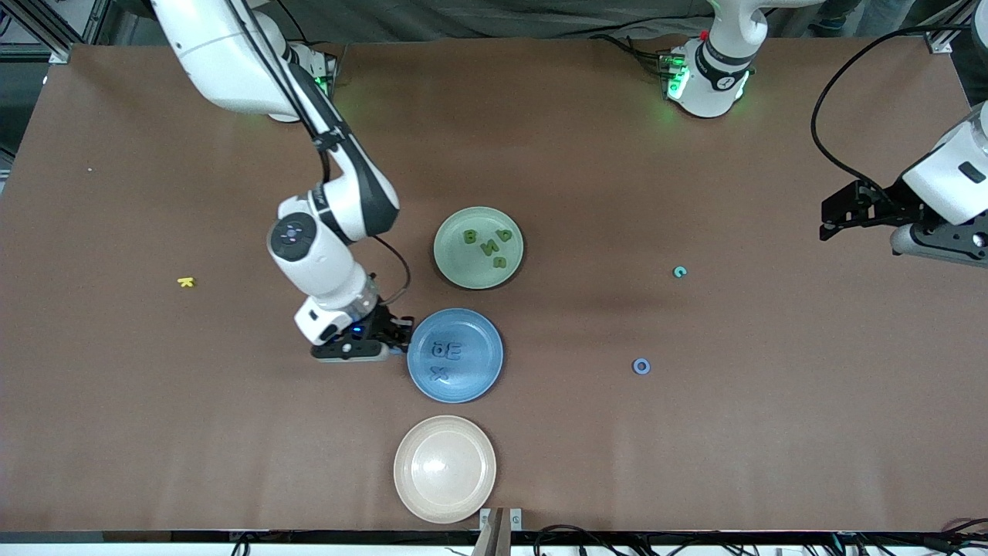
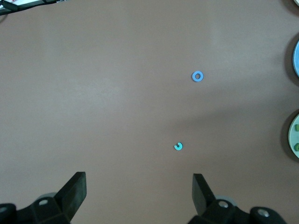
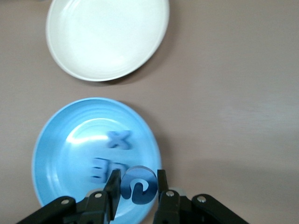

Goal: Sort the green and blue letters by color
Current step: 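Drop the blue c on the blue plate while the left gripper returns to rest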

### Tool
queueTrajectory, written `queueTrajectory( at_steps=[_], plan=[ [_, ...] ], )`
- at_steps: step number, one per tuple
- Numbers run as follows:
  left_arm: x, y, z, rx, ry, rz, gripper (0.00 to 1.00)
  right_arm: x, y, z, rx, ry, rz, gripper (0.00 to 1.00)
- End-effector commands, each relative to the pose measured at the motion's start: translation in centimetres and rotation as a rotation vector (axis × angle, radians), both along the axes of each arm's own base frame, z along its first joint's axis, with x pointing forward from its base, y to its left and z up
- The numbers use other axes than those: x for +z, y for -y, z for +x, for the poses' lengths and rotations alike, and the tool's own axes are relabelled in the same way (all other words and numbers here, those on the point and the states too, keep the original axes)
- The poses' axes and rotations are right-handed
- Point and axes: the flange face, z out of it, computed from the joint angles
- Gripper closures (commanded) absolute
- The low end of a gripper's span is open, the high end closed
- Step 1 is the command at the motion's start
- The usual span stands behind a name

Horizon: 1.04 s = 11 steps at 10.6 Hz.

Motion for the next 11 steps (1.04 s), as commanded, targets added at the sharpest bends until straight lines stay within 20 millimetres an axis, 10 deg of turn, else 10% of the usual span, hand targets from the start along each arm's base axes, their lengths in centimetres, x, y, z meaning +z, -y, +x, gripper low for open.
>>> queueTrajectory(
  at_steps=[1, 3, 4, 7, 11],
  plan=[
    [1.0, -0.6, -2.7, 0.008, -0.003, -0.020, 0.00, -2.6, -5.6, 0.4, 0.037, 0.008, 0.015, 0.78],
    [1.2, -1.4, -2.8, 0.066, -0.001, -0.023, 0.00, -3.5, -7.9, -0.4, 0.044, 0.011, 0.024, 0.55],
    [1.2, -1.3, -2.8, 0.120, -0.007, -0.025, 0.00, -3.1, -8.4, -0.5, 0.009, 0.037, 0.050, 0.01],
    [1.3, -2.0, -2.8, 0.157, -0.005, -0.017, 0.00, -2.1, -4.8, 1.4, -0.025, 0.042, 0.042, 0.00],
    [1.2, -1.6, -2.5, 0.149, -0.004, -0.007, 0.00, 0.7, 9.5, 5.0, -0.014, -0.085, -0.042, 0.00]
  ],
)
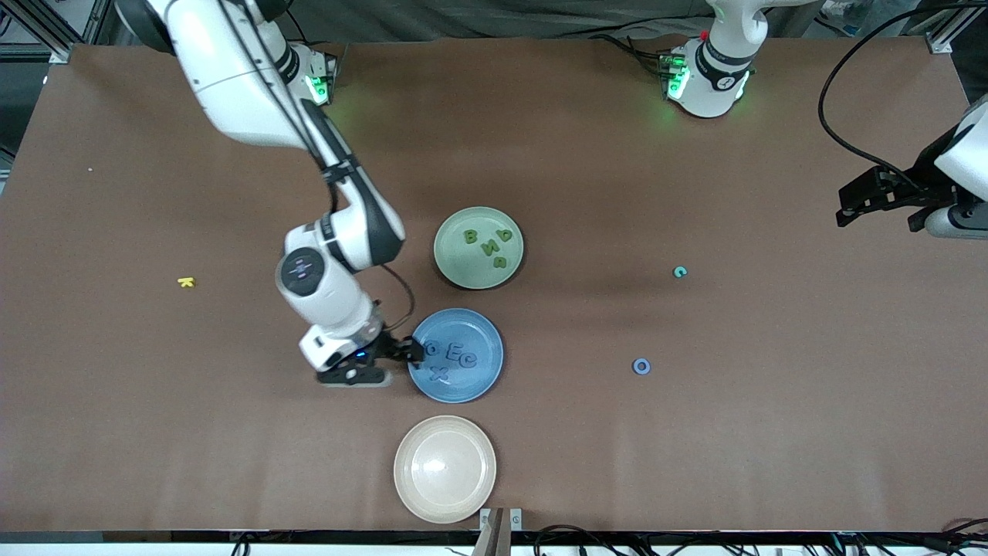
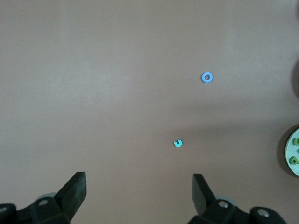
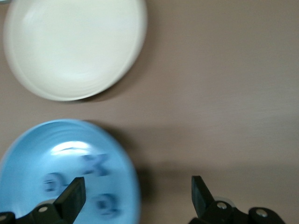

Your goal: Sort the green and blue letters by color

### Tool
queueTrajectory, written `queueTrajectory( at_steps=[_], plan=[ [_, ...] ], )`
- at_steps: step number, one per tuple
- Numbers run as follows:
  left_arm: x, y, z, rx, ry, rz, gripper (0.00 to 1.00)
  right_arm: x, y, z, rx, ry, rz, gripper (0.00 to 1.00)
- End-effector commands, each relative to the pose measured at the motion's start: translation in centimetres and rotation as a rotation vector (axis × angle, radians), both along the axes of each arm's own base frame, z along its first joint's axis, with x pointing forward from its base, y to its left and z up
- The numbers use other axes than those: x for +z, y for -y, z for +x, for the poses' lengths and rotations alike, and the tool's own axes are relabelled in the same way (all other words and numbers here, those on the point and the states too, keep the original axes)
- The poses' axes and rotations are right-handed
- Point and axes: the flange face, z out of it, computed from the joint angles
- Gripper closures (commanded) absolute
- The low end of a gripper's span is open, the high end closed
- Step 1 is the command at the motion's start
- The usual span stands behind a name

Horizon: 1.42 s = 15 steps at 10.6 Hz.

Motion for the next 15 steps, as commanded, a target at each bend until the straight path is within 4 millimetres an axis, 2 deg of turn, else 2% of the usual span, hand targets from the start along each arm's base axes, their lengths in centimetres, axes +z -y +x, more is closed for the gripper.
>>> queueTrajectory(
  at_steps=[1, 2, 3, 5, 6, 7, 8, 10, 13, 15],
  plan=[
    [0.3, 0.1, -0.4, 0.010, 0.000, 0.002, 0.00, 3.8, 11.2, 1.3, 0.019, -0.044, -0.019, 0.00],
    [0.2, 0.0, -0.4, 0.012, 0.001, 0.030, 0.00, 4.2, 15.5, 1.3, 0.019, -0.052, -0.029, 0.00],
    [0.3, -0.1, -0.4, 0.012, 0.002, 0.045, 0.00, 3.9, 19.0, 0.8, 0.018, -0.073, -0.052, 0.00],
    [0.3, -0.2, -0.3, 0.013, 0.003, 0.044, 0.00, 3.8, 24.7, -0.3, 0.022, -0.098, -0.151, 0.00],
    [0.4, -0.2, -0.3, 0.013, 0.005, 0.042, 0.00, 3.8, 27.0, -0.4, 0.011, -0.122, -0.182, 0.00],
    [1.1, 0.1, -0.3, 0.009, 0.020, 0.044, 0.00, 4.9, 29.6, -0.5, -0.010, -0.117, -0.211, 0.00],
    [1.6, 0.5, -0.3, 0.002, 0.030, 0.046, 0.00, 6.9, 30.6, -0.7, -0.012, -0.110, -0.237, 0.00],
    [1.9, 0.8, -0.4, -0.004, 0.036, 0.046, 0.00, 12.9, 34.3, -2.0, -0.032, -0.094, -0.302, 0.00],
    [1.9, 1.0, -0.4, -0.009, 0.036, 0.044, 0.00, 21.7, 34.7, -5.9, -0.080, -0.164, -0.290, 0.00],
    [1.9, 0.7, -0.4, -0.006, 0.036, 0.046, 0.00, 27.5, 34.0, -8.7, -0.093, -0.190, -0.251, 0.00]
  ],
)
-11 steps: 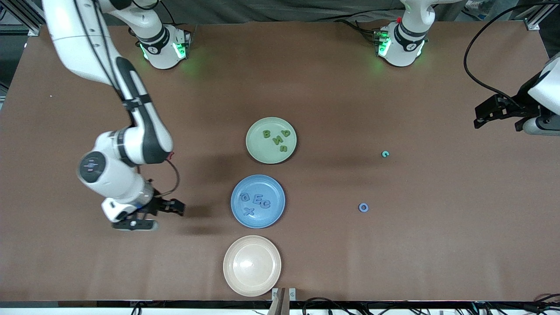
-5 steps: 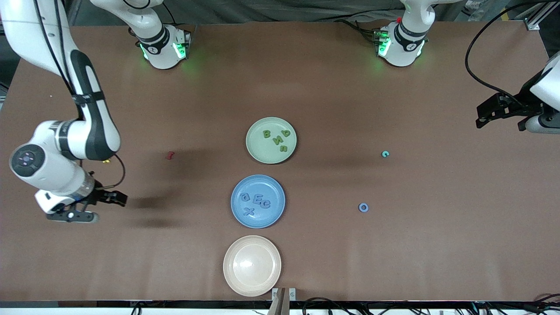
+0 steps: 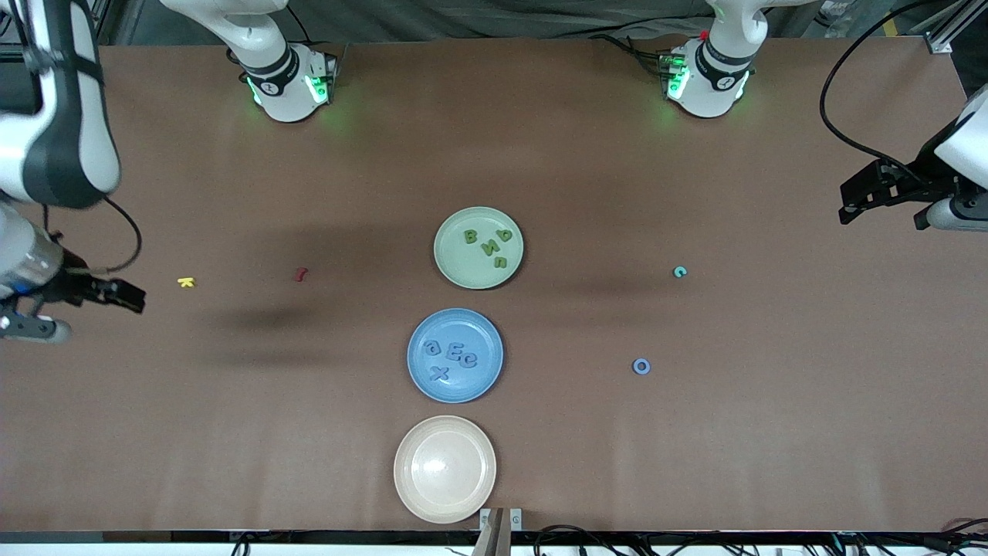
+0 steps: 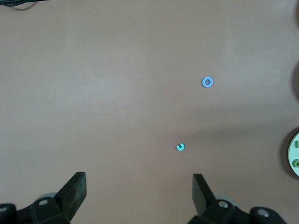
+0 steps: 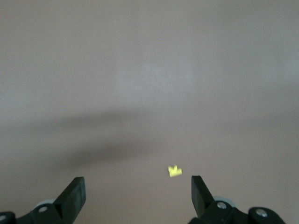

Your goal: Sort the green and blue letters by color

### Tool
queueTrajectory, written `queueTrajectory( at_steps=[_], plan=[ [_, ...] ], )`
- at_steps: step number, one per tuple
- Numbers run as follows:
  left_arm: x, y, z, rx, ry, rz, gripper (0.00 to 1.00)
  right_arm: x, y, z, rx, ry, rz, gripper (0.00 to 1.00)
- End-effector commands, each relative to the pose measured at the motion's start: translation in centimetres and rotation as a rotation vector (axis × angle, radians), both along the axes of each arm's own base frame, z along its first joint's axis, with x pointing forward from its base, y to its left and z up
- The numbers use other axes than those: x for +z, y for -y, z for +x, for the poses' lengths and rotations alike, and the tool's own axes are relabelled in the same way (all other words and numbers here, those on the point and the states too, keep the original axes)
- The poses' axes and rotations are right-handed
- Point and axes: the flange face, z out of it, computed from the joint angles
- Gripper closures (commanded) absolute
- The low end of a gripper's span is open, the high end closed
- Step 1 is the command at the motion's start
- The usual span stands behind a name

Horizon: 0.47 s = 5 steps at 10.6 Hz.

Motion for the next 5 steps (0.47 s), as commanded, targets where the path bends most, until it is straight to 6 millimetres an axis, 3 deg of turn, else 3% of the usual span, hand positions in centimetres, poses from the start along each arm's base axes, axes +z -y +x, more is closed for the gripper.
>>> queueTrajectory(
  at_steps=[1, 3, 5],
  plan=[
    [0.4, 0.0, -0.2, 0.011, 0.004, 0.024, 0.00, 7.7, -1.2, -4.3, -0.044, -0.034, 0.069, 0.00],
    [0.4, 0.0, -0.2, 0.011, 0.004, 0.024, 0.00, 12.4, -1.3, -5.0, -0.053, -0.054, 0.078, 0.00],
    [0.4, -0.3, -0.2, 0.015, 0.003, 0.019, 0.00, 15.9, -1.3, -5.4, -0.049, -0.026, 0.078, 0.00]
  ],
)
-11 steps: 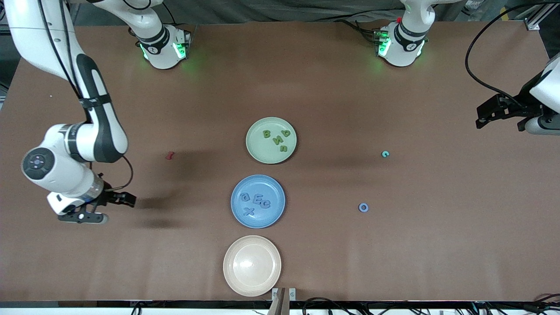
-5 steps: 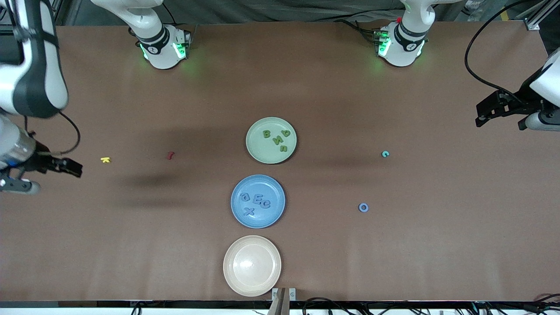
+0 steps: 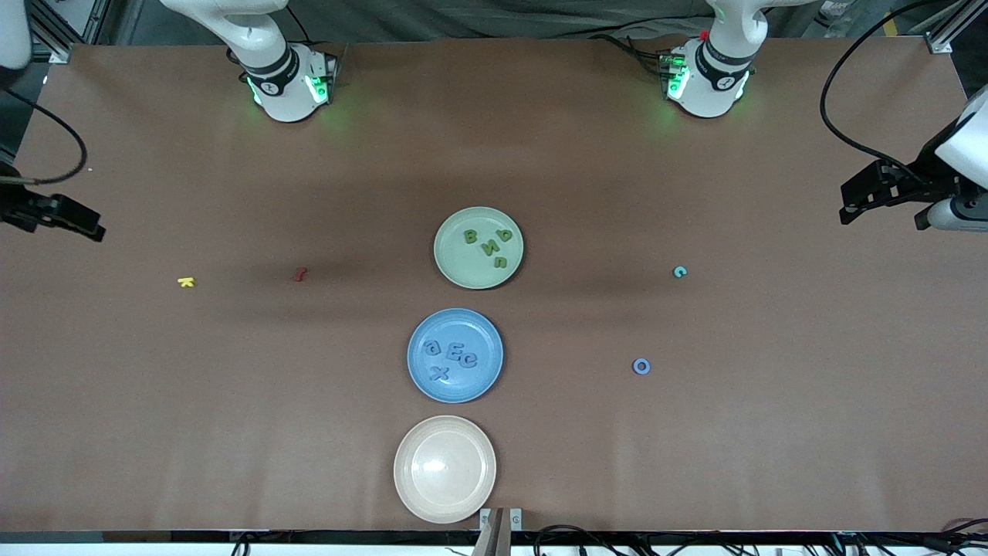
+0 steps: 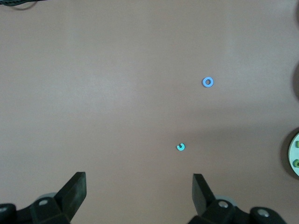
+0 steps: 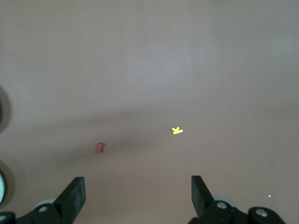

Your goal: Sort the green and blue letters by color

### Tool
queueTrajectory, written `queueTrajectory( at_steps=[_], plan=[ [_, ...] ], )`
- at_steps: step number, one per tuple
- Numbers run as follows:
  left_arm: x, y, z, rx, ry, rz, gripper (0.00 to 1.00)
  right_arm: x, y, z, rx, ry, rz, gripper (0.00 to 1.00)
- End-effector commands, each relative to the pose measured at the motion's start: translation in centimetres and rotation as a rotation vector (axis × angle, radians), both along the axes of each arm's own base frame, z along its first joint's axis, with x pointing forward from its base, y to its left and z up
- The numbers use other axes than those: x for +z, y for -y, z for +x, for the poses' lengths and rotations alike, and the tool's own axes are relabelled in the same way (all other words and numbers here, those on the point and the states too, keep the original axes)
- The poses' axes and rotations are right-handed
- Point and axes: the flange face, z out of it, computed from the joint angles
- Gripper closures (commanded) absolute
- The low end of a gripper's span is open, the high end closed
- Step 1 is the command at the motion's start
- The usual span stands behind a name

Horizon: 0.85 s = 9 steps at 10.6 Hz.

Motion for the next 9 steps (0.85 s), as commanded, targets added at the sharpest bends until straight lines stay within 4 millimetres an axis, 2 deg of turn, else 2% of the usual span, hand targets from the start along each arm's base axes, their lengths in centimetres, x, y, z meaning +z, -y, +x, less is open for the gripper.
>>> queueTrajectory(
  at_steps=[1, 3, 4, 5, 7, 9],
  plan=[
    [0.5, -0.1, -0.2, 0.008, 0.005, 0.022, 0.00, 4.5, -0.3, -0.2, -0.012, 0.037, 0.013, 0.00],
    [0.4, -0.1, -0.2, 0.005, 0.004, 0.023, 0.00, 5.9, -0.6, -1.2, -0.017, 0.065, 0.068, 0.00],
    [0.5, -0.1, -0.2, 0.005, 0.005, 0.022, 0.00, 6.0, -0.6, -1.5, -0.019, 0.065, 0.070, 0.00],
    [0.5, 0.2, -0.2, 0.000, 0.007, 0.023, 0.00, 5.9, -0.7, -1.5, -0.014, 0.063, 0.071, 0.00],
    [0.5, 0.2, -0.2, -0.001, 0.007, 0.023, 0.00, 4.5, -0.7, -1.6, -0.014, 0.059, 0.071, 0.00],
    [0.5, 0.0, -0.2, 0.002, 0.007, 0.023, 0.00, 4.5, -0.8, -1.6, -0.012, 0.060, 0.070, 0.00]
  ],
)
